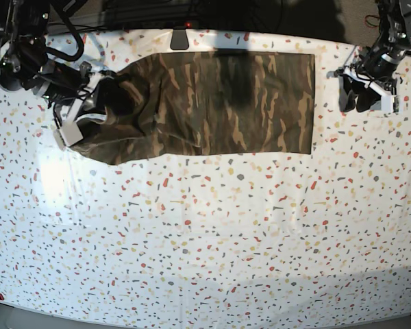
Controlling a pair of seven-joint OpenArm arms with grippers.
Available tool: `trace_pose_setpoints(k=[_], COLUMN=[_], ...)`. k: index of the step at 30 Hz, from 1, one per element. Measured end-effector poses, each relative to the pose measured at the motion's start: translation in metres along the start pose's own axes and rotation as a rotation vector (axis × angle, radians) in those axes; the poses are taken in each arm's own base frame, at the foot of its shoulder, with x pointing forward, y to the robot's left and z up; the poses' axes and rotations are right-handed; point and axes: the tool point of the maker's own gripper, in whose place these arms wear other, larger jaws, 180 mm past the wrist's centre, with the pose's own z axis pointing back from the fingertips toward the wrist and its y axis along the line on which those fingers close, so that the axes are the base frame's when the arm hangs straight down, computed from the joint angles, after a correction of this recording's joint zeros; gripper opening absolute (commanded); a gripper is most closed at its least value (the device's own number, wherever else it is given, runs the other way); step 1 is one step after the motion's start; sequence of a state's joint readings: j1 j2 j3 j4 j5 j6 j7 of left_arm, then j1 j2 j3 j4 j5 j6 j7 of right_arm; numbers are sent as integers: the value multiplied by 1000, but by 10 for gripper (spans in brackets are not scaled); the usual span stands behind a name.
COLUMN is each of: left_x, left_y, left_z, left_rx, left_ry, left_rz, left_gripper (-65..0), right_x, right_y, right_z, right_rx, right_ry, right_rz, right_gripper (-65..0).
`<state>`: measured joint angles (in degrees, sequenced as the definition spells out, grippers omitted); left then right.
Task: Fold the T-shirt properly
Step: 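Fold the held strip end over toward the left gripper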
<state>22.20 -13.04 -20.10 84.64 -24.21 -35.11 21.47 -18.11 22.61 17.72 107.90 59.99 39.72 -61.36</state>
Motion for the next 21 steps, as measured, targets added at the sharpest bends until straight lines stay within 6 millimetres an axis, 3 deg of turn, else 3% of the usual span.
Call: trace_pose_setpoints(k=[5,7,12,21], left_x=[-4,-6,-7,-7], left_y=[-27,-34,-37,-38], left_z=[-10,-12,-13,-13], left_rx=[-89,-107,-117,-119], left_ry=[7,12,16,14], left_rz=[-12,-11,-14,-14], left_gripper=[-390,-390,-390,-390], right_x=[-4,6,37,46], right_y=[42,62,99,155], right_z=[-36,-50,-84,-130], right_rx=[101,164,229,245], right_ry=[36,11,-23,-4], right_rz=[56,70,174,312], right_gripper=[-650,-650,-650,-650])
